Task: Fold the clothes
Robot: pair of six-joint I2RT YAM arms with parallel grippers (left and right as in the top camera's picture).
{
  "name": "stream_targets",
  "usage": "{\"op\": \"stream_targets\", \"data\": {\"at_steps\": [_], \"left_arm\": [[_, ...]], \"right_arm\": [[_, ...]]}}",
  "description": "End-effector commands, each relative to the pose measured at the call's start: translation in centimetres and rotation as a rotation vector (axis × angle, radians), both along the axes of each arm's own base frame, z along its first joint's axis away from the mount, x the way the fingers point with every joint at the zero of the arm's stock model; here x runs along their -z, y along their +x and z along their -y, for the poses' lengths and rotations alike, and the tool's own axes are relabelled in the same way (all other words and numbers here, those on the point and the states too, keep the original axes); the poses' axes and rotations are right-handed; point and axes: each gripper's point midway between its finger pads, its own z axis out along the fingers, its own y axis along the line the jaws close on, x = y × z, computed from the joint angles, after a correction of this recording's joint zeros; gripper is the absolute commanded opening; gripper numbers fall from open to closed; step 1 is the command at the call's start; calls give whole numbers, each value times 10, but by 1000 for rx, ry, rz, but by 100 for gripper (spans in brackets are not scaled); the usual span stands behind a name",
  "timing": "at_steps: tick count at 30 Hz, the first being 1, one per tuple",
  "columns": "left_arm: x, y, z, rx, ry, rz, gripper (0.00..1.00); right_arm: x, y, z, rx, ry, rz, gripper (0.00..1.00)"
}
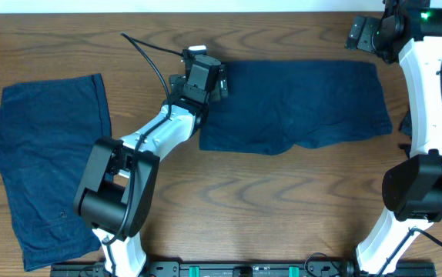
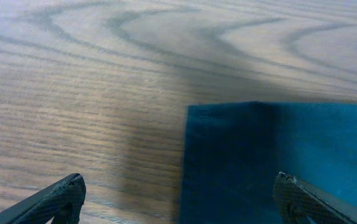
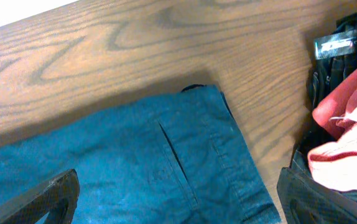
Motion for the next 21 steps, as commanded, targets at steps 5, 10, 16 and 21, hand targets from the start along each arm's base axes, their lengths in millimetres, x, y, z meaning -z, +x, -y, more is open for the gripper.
{"op": "stream_targets", "data": {"at_steps": [5, 10, 16, 21], "left_arm": [[-23, 4, 0, 15, 12, 47, 98], [-46, -16, 7, 80, -34, 5, 98], [-24, -50, 5, 130, -120, -201, 98], [-17, -63, 11, 223, -298, -302, 98]], "right_arm": [[-23, -9, 1, -24, -10, -13, 99], [2, -41, -12, -39, 68, -176, 99], [40, -54, -13, -30, 81, -304, 99], [64, -60, -14, -10, 95, -361, 99]]}}
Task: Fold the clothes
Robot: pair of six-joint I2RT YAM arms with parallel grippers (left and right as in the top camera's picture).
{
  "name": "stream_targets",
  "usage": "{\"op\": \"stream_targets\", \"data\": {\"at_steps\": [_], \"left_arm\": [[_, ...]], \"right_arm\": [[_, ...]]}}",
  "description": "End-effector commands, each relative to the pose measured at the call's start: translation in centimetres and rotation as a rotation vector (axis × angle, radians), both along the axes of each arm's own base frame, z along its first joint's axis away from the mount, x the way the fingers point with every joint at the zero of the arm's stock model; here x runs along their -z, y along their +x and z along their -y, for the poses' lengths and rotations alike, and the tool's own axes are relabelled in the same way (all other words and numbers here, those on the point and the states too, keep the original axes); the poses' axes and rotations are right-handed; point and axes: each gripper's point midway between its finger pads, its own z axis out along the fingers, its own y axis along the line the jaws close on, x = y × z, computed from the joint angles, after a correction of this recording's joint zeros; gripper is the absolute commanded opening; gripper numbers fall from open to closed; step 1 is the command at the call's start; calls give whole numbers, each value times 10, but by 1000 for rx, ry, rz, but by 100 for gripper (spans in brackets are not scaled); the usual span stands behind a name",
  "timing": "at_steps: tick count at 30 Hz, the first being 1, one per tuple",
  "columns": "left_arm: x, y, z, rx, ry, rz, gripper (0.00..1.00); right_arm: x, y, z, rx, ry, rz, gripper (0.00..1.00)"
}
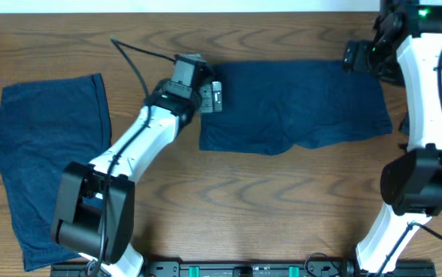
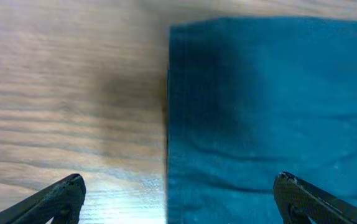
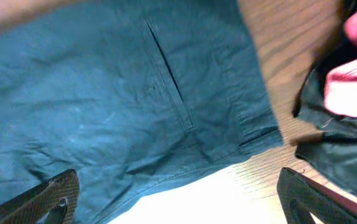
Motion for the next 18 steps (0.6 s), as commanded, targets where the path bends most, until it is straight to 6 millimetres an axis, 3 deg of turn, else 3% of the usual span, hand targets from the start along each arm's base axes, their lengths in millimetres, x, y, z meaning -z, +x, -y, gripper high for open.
{"op": "stream_targets", "data": {"at_steps": [1, 7, 11, 18], "left_arm": [[-2, -6, 13, 73, -183, -65, 98], [6, -7, 6, 105, -298, -122, 98], [11, -10, 19, 206, -426, -156, 98], [44, -16, 14, 193, -485, -256, 98]], "right_arm": [[22, -4, 0, 27, 18, -50, 99], [41, -8, -8, 15, 61, -78, 99], [46, -9, -8, 14, 61, -86, 99], [46, -9, -8, -2, 59, -87, 99]]}}
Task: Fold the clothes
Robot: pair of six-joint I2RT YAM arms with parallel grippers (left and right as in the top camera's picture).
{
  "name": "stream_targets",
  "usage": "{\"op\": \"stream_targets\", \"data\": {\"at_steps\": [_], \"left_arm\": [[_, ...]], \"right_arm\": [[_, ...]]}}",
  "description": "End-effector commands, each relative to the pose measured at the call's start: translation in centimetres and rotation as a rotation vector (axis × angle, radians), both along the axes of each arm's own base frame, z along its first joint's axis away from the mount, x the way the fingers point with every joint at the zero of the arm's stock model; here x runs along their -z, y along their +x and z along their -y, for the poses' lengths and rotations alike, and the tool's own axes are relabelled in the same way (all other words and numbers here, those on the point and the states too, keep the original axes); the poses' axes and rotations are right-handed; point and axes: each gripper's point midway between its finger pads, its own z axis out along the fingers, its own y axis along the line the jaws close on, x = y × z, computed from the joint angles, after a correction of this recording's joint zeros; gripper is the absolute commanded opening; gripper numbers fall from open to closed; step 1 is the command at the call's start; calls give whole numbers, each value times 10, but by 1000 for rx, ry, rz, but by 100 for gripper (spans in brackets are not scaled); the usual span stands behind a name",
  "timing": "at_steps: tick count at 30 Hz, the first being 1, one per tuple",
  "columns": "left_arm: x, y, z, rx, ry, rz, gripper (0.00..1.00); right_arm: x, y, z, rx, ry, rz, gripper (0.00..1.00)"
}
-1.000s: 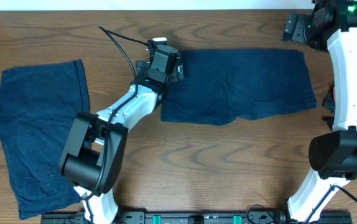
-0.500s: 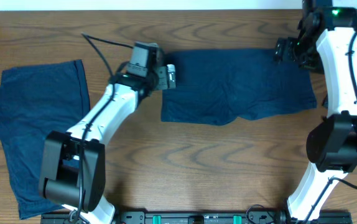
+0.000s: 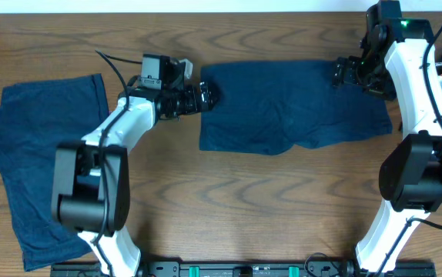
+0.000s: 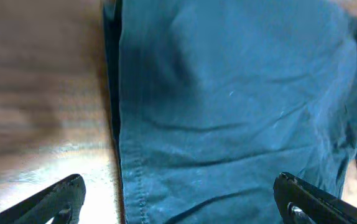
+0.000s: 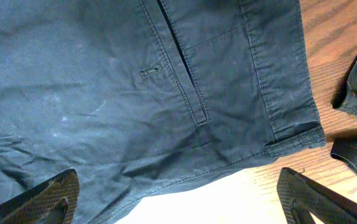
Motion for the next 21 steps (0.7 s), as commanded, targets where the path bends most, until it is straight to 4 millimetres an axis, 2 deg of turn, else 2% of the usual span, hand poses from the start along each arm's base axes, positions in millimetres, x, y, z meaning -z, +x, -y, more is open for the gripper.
{"op": "stream_targets", "data": {"at_steps": [1, 7, 10, 16, 21], "left_arm": [[10, -8, 0, 32, -49, -47, 98], [21, -11, -6, 41, -92, -83, 98], [35, -17, -8, 39, -111, -142, 98], [56, -32, 11, 101, -272, -235, 98], [62, -39, 24, 150, -393, -267, 98]], "right_arm": [[1, -1, 0, 3, 7, -1, 99], [0, 1, 0, 3, 9, 6, 99], [0, 2, -1, 2, 14, 12, 99], [0, 4, -1, 2, 14, 18, 99], [0, 4, -1, 2, 14, 17, 99]]}}
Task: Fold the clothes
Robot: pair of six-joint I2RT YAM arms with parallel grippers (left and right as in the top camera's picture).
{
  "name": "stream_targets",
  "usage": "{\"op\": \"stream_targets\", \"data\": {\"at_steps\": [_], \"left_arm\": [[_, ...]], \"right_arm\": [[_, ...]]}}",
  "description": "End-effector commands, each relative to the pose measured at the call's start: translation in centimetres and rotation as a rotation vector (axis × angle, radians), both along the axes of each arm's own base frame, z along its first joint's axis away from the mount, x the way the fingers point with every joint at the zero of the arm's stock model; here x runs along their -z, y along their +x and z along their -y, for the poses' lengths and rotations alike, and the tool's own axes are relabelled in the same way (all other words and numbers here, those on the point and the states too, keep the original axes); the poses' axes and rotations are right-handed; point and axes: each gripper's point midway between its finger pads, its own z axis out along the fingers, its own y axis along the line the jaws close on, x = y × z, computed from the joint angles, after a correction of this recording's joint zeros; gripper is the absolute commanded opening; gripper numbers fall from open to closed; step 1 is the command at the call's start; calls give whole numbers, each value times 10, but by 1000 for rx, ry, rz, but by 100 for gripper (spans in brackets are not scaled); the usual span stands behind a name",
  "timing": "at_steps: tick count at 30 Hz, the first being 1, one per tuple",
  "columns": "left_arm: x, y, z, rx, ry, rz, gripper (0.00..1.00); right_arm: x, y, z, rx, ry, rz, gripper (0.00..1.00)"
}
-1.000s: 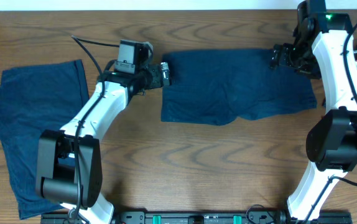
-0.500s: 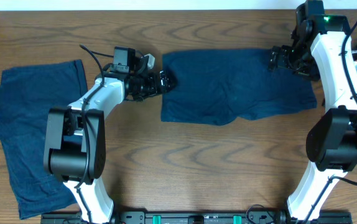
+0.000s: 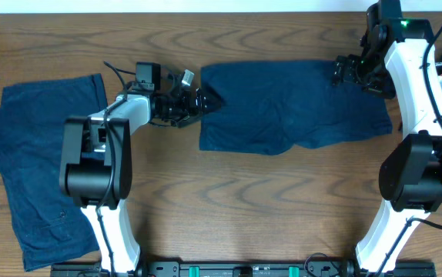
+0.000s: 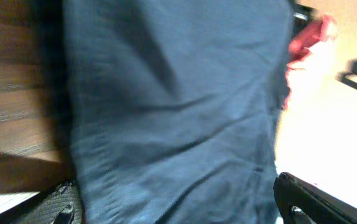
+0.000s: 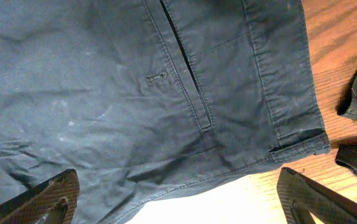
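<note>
Dark blue shorts [image 3: 294,108] lie flat across the middle right of the wooden table [image 3: 229,200]. My left gripper [image 3: 204,100] is low at their left edge, lying nearly level and pointing right. In the left wrist view it [image 4: 177,186] is open, with the blurred cloth [image 4: 166,93] spanning the space between its fingers. My right gripper [image 3: 343,73] hovers open over the shorts' upper right part. Its wrist view [image 5: 178,180] shows a pocket slit [image 5: 181,68] and the hem corner [image 5: 300,146] below it.
A second blue garment [image 3: 44,169] lies spread at the left of the table. Red and pink clothes sit at the right edge, with a dark checked garment beside the shorts. The table's far edge runs just behind the shorts.
My left gripper has tipped over toward level at the shorts' left edge, and its view now looks along the cloth. My right gripper has barely shifted.
At first my left gripper was open above the shorts' upper left corner and my right was beyond their far right corner. Both then came over the cloth, the left swinging round to face right. Now the left sits low at the left edge, the right above the pocket.
</note>
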Motion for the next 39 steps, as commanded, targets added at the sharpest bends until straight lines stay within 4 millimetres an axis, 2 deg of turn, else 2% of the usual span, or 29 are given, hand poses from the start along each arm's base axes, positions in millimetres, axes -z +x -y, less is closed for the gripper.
{"op": "stream_targets", "data": {"at_steps": [1, 5, 8, 12, 13, 14, 15, 16, 19, 22, 28, 34, 39], "left_arm": [[43, -26, 5, 29, -20, -135, 98], [44, -27, 7, 37, -30, -132, 98], [29, -21, 18, 70, -108, -73, 98], [24, -12, 24, 53, -125, -58, 98], [24, -11, 25, 54, -126, -51, 86], [23, -11, 25, 54, -126, -48, 56], [23, -11, 25, 53, -126, -50, 19], [25, -10, 23, 40, -120, -64, 6], [28, -6, 18, 10, -103, -84, 6], [33, 1, 4, -47, -79, -108, 6], [36, 13, -43, -168, -82, -161, 6], [40, 14, -94, -279, -87, -217, 6], [41, 9, -116, -318, -90, -240, 6]], "right_arm": [[1, -1, 0, 4, 4, -3, 99], [1, -3, -1, 2, 8, -9, 99], [1, -3, -4, -3, 16, -12, 99], [1, -6, -10, -13, 31, -23, 99], [2, -7, -11, -16, 30, -29, 99], [2, -8, -12, -18, 31, -33, 99], [2, -9, -13, -20, 31, -37, 99], [2, -10, -14, -22, 31, -40, 99], [2, -11, -17, -30, 31, -45, 99], [2, -12, -20, -36, 31, -48, 99], [2, -12, -24, -47, 30, -47, 99], [2, -11, -26, -54, 30, -44, 99], [3, -9, -29, -88, 46, -38, 99]]}}
